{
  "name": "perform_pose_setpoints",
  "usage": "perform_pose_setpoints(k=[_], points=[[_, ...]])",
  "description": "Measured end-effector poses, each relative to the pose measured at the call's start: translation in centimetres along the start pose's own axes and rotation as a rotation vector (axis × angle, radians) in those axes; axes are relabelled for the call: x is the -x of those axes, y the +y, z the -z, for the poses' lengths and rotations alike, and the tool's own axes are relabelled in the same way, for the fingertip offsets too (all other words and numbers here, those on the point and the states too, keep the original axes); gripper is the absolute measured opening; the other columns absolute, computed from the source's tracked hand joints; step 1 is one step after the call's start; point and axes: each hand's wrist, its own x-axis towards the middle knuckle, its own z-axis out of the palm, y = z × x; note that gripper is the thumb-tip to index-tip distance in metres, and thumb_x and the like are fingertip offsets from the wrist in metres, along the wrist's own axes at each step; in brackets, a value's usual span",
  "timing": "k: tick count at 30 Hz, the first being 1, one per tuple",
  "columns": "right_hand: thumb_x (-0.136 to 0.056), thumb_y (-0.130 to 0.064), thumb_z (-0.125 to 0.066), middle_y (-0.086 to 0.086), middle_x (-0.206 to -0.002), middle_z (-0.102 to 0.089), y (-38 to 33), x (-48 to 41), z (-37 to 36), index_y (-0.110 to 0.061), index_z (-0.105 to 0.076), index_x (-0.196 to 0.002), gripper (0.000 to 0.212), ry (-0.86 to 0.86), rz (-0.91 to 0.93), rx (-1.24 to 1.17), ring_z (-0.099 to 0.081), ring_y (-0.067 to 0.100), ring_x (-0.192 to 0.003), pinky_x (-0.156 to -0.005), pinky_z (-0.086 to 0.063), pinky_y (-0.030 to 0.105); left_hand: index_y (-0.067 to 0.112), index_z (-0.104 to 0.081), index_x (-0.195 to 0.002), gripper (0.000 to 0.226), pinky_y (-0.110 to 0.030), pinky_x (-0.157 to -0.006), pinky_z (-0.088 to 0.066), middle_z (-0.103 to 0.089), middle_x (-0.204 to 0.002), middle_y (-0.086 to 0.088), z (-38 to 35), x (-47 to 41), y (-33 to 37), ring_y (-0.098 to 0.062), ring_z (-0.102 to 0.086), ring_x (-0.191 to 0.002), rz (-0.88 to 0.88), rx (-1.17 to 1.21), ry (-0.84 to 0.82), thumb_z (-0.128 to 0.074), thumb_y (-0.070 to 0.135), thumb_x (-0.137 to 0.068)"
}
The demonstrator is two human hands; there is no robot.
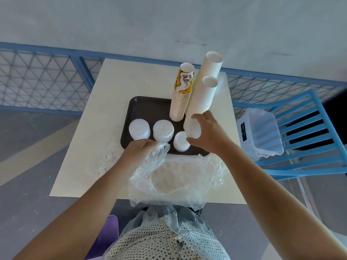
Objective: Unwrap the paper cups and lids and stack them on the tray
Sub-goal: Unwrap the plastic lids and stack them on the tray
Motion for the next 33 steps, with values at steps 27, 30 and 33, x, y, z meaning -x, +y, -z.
perform_pose_setpoints(k=[27,30,33], points=[[-0.083,-0.052,-0.080,0.009,-0.147,-0.043,1.4,-6.0,-7.8,-0.013,-0.039,-0.150,0.088,-0.326,-0.001,0.250,-0.064,0.033,-0.120,-0.098,-0.055,0.040,0.029,-0.076,-0.110,0.019,-0.016,-0.078,-0.049,-0.075,-0.100,0.013,-1.9,-0.3,-1.4,-0.009,-0.068,-0.100,0.048,-0.112,0.066,-0.066,0.041,-0.100],[-0.083,-0.051,-0.080,0.009,-0.145,-0.044,1.6,-6.3,-8.3,-0.012,-0.040,-0.150,0.087,-0.337,-0.002,0.232,-0.063,0.033,-0.120,-0.099,-0.055,0.041,0.030,-0.076,-0.111,0.019,-0.017,-0.081,-0.051,-0.075,-0.102,0.014,-2.0,-0.5,-1.5,-0.010,-0.068,-0.101,0.055,-0.124,0.071,-0.065,0.041,-0.100],[-0.084,-0.050,-0.080,0.011,-0.146,-0.040,1.9,-6.6,-8.8,-0.013,-0.039,-0.150,0.086,-0.337,-0.002,0.226,-0.062,0.034,-0.120,-0.101,-0.054,0.042,0.031,-0.076,-0.110,0.019,-0.020,-0.084,-0.053,-0.074,-0.101,0.015,-2.1,-0.7,-1.7,-0.010,-0.068,-0.101,0.057,-0.132,0.073,-0.065,0.042,-0.100]])
